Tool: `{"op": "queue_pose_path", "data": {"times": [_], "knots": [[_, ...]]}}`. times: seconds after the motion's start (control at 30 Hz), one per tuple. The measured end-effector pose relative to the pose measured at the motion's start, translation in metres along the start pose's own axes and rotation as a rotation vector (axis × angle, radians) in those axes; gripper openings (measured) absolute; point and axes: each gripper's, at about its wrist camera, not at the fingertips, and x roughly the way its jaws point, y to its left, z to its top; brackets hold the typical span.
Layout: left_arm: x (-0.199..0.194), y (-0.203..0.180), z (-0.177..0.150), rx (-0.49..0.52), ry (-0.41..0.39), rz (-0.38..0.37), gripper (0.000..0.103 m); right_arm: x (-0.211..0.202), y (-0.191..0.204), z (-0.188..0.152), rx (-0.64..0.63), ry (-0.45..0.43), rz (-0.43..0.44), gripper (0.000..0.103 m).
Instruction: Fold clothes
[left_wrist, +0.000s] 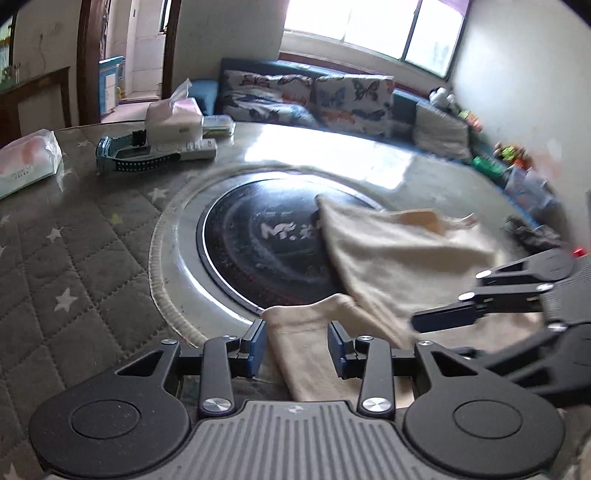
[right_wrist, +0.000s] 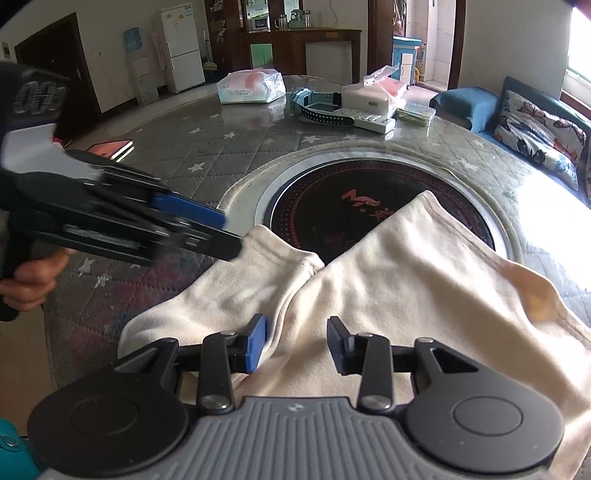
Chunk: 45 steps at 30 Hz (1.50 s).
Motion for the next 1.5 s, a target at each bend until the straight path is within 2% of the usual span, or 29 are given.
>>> {"op": "queue_pose_path", "data": {"times": [0.2,0.23,0.27,0.37,0.53,0.77,0.9,0.97,1.03,1.13,1.33,1.43,1.5], "knots": [[0.011,-0.004,-0.004,-0.010,-0.007,0.045,0.036,-0.003,0.000,-0.001,0.006,-0.013,-0.002,0.037],[0.011,-0.005,-0.004,-0.009,-0.010,0.052,0.032,-0.005,0.000,-0.002,0.011,-0.017,-0.004,0.037],[0.012,-0.006,-0.005,-0.006,-0.013,0.064,0.019,-0.007,0.000,-0.002,0.017,-0.022,-0.008,0.037],[0.009,0.000,-0.006,-0.043,-0.019,0.076,0.008,-0.017,-0.004,-0.011,0.039,-0.026,-0.035,0.037],[-0.022,0.027,-0.008,-0.128,-0.100,0.173,0.005,-0.039,-0.013,-0.031,0.083,-0.023,-0.100,0.043],[-0.080,0.070,-0.026,-0.264,-0.228,0.412,0.005,-0.066,-0.022,-0.063,0.148,-0.017,-0.168,0.043],[-0.084,0.082,-0.036,-0.302,-0.227,0.470,0.005,-0.073,-0.021,-0.084,0.193,-0.010,-0.168,0.043],[-0.080,0.081,-0.035,-0.287,-0.218,0.494,0.005,-0.076,-0.020,-0.092,0.204,-0.008,-0.165,0.043],[-0.076,0.077,-0.034,-0.260,-0.223,0.531,0.005,-0.081,-0.008,-0.093,0.161,-0.014,-0.162,0.043],[-0.082,0.082,-0.033,-0.283,-0.234,0.523,0.005,-0.087,0.010,-0.096,0.091,-0.013,-0.155,0.043],[-0.094,0.093,-0.032,-0.331,-0.256,0.505,0.005,-0.087,0.033,-0.107,0.034,0.039,-0.101,0.043],[-0.093,0.106,-0.035,-0.394,-0.208,0.355,0.006,-0.091,0.034,-0.105,0.035,0.025,-0.101,0.043],[-0.089,0.104,-0.037,-0.382,-0.186,0.319,0.008,-0.096,0.034,-0.101,0.043,0.003,-0.099,0.043]]}}
